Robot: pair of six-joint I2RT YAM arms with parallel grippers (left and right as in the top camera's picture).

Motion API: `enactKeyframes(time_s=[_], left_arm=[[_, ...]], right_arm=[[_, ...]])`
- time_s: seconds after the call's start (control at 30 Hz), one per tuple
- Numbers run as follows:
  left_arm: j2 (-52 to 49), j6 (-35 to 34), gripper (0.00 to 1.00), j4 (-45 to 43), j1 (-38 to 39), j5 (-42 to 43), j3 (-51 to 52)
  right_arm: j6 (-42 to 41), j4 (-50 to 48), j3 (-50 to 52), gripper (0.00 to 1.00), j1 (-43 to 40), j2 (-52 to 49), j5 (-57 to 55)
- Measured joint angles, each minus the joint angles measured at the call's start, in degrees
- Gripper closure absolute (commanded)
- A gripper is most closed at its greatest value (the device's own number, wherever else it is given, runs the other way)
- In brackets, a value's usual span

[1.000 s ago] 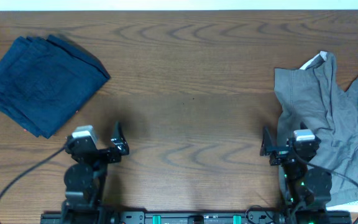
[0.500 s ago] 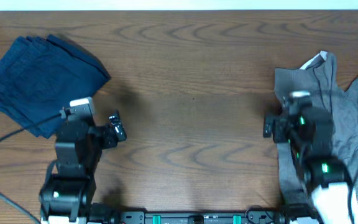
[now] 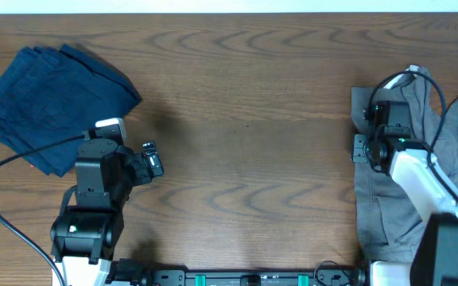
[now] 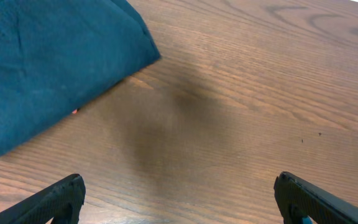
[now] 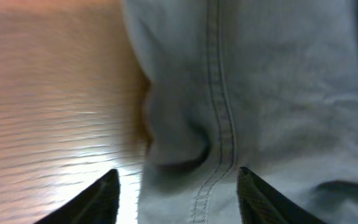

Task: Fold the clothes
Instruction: 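Reach the right gripper to the grey shorts waistband and grasp it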

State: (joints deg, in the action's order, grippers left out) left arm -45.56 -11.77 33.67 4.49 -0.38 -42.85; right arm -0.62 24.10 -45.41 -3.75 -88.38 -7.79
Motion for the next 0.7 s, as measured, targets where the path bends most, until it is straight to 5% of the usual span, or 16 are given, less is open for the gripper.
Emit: enactKeyframes(time_s=[0.17,0.2,0.5,0.53,0.57,0.67,0.7], left_arm=[[0.0,0.0,0.02,0.0,0.0,0.0,0.0],[0.0,0.0,0.02,0.0,0.0,0.0,0.0],[0.0,0.0,0.02,-3.2,0.0,0.0,-0.1],[0.0,0.0,0.02,-3.9,0.0,0.0,-0.1],[0.0,0.0,0.02,-4.3,0.0,0.0,-0.1],[0.0,0.0,0.02,-5.2,0.0,0.0,-0.1],[0.0,0.0,0.02,-5.3,0.0,0.0,-0.1]], right_arm=[[-1.1,-5.9,0.0,0.97,-0.9,-4.7,-1.7],[-1.3,-7.0,0.0,0.99,-0.9,-5.1,-1.8],[-9.5,-31.6,0.1,0.99,-0.9,-5.9,3.2],[-11.9,-36.5,0.1,0.97,-0.9,-5.9,4.2],[-13.9,-40.5,0.1,0.83,-0.9,-5.9,4.7],[-21.0,-53.1,-0.1,0.76,-0.9,-5.9,6.3],[-22.5,-54.6,-0.4,0.67,-0.9,-5.9,6.8]])
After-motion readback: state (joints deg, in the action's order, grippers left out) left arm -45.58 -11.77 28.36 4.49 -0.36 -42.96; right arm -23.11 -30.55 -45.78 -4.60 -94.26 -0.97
